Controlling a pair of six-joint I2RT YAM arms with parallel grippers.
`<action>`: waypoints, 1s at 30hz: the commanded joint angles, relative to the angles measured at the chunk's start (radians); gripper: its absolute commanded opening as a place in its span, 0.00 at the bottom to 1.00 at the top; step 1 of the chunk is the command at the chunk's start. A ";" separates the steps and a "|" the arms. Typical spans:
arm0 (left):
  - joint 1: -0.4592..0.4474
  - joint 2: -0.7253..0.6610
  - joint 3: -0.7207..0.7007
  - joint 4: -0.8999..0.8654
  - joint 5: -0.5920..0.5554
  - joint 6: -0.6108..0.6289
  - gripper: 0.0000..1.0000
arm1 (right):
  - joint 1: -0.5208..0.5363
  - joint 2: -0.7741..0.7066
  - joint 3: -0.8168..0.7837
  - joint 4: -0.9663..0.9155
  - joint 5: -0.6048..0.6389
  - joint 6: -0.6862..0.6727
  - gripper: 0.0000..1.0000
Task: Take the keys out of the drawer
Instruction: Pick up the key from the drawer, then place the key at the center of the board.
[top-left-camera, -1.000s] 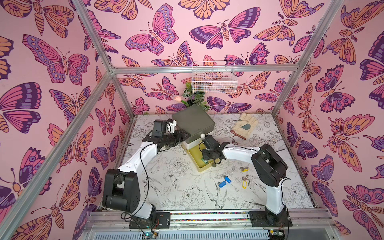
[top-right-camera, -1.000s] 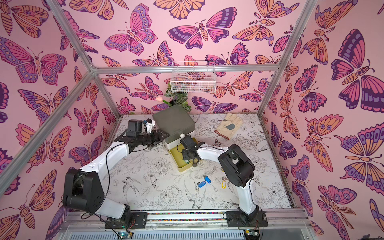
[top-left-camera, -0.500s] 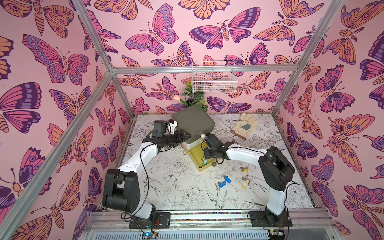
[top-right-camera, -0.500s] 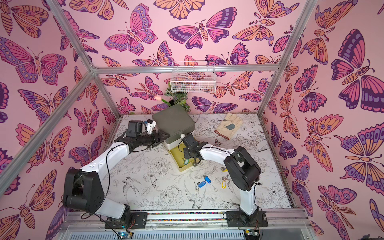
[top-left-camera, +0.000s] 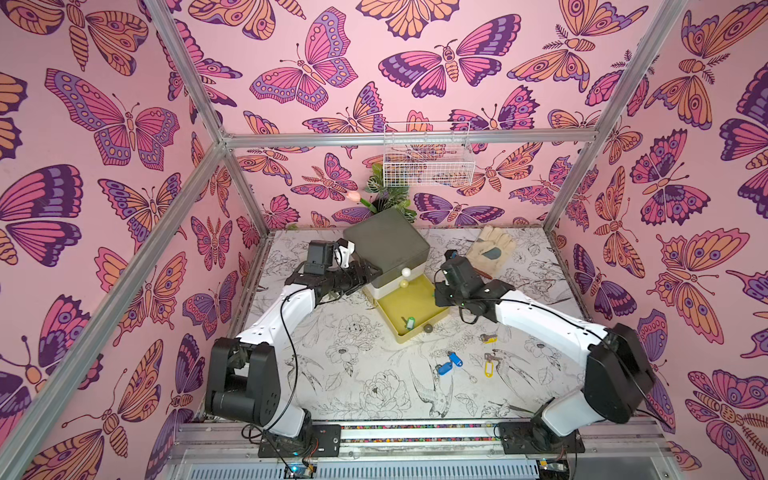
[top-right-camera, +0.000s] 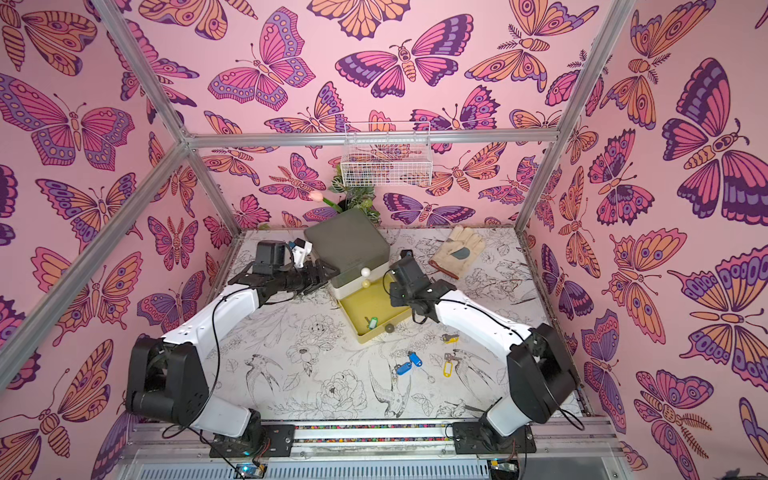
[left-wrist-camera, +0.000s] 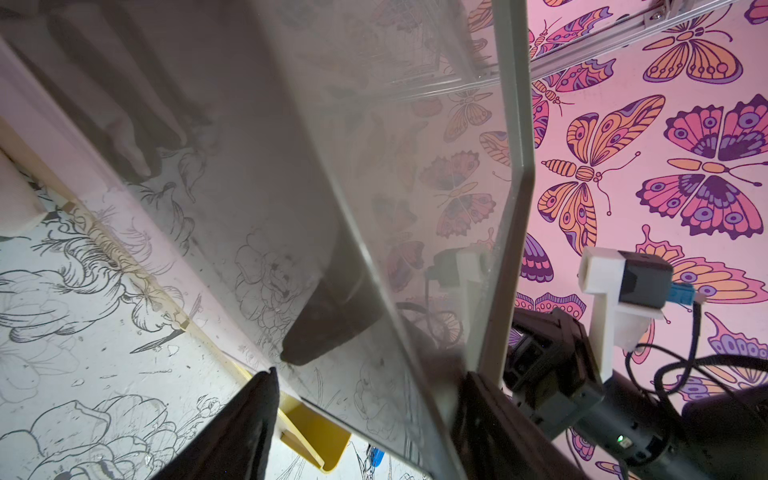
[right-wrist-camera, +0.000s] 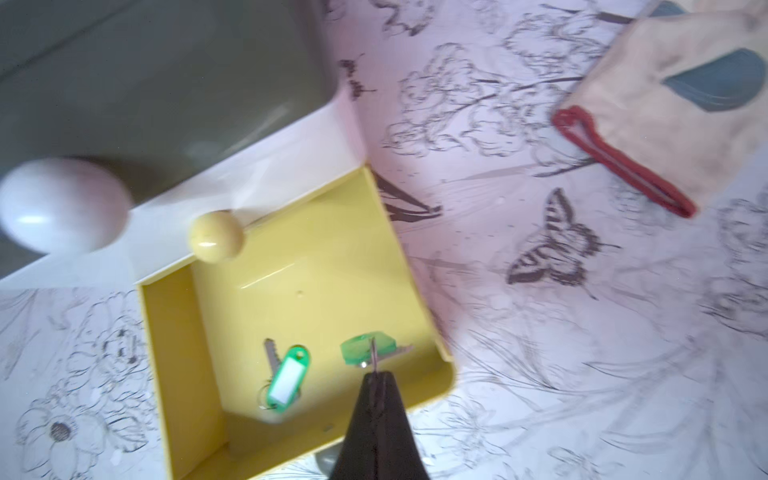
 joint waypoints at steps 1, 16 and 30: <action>-0.011 0.070 -0.088 -0.306 -0.088 0.066 0.75 | -0.030 -0.029 -0.024 -0.073 0.010 -0.013 0.00; -0.012 0.055 -0.099 -0.308 -0.086 0.056 0.75 | -0.188 0.090 -0.147 0.073 -0.058 -0.040 0.00; -0.013 0.068 -0.079 -0.303 -0.100 0.053 0.75 | -0.082 0.007 0.071 -0.127 -0.123 -0.118 0.53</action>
